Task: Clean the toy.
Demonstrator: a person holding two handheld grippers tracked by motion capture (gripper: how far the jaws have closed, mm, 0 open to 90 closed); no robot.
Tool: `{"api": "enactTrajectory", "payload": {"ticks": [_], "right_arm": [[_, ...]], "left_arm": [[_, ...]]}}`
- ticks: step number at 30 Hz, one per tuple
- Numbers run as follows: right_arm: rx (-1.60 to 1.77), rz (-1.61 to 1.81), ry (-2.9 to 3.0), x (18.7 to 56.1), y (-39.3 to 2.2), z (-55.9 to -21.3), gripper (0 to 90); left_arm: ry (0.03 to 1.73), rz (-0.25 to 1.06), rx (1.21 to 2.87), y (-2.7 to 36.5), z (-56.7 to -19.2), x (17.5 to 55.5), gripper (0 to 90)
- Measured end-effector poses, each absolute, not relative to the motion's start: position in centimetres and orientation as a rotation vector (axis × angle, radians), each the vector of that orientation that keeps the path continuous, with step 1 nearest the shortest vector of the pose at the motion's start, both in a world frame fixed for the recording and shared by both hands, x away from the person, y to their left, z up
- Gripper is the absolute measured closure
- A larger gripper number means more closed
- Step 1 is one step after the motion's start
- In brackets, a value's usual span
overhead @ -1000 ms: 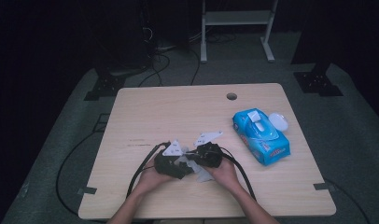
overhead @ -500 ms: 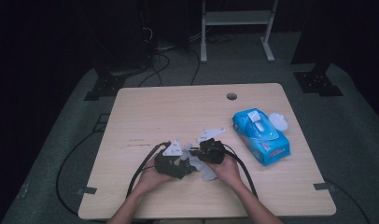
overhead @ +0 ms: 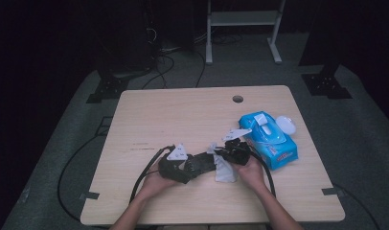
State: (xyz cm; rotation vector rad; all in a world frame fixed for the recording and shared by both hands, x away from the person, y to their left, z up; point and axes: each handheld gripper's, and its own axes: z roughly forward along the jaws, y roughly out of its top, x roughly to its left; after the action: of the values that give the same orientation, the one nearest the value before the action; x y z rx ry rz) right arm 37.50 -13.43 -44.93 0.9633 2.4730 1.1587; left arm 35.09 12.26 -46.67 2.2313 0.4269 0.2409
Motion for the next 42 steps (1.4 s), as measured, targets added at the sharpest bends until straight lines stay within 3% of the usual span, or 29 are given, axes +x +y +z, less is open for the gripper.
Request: {"api": "enactTrajectory", "payload": {"ticks": [10,17,24,31,42], "right_arm": [[0.854,1.228,2.534,35.3,-12.4,-44.9,87.6],[0.986,1.216,2.477,35.8,-15.8,-45.3,87.6],[0.89,1.24,2.523,34.3,-14.8,-45.1,87.6],[0.992,1.22,2.484,35.5,-16.5,-45.2,87.6],[0.949,1.247,2.473,38.0,-12.7,-45.1,87.6]], "left_arm": [[0.43,0.243,2.237,12.3,-46.7,35.1,26.2],[0.42,0.252,2.24,12.4,-46.6,35.1,26.2],[0.422,0.25,2.243,12.4,-46.6,35.1,26.2],[0.418,0.245,2.242,12.4,-46.6,35.2,26.2],[0.42,0.239,2.237,12.4,-46.7,35.1,26.2]]}}
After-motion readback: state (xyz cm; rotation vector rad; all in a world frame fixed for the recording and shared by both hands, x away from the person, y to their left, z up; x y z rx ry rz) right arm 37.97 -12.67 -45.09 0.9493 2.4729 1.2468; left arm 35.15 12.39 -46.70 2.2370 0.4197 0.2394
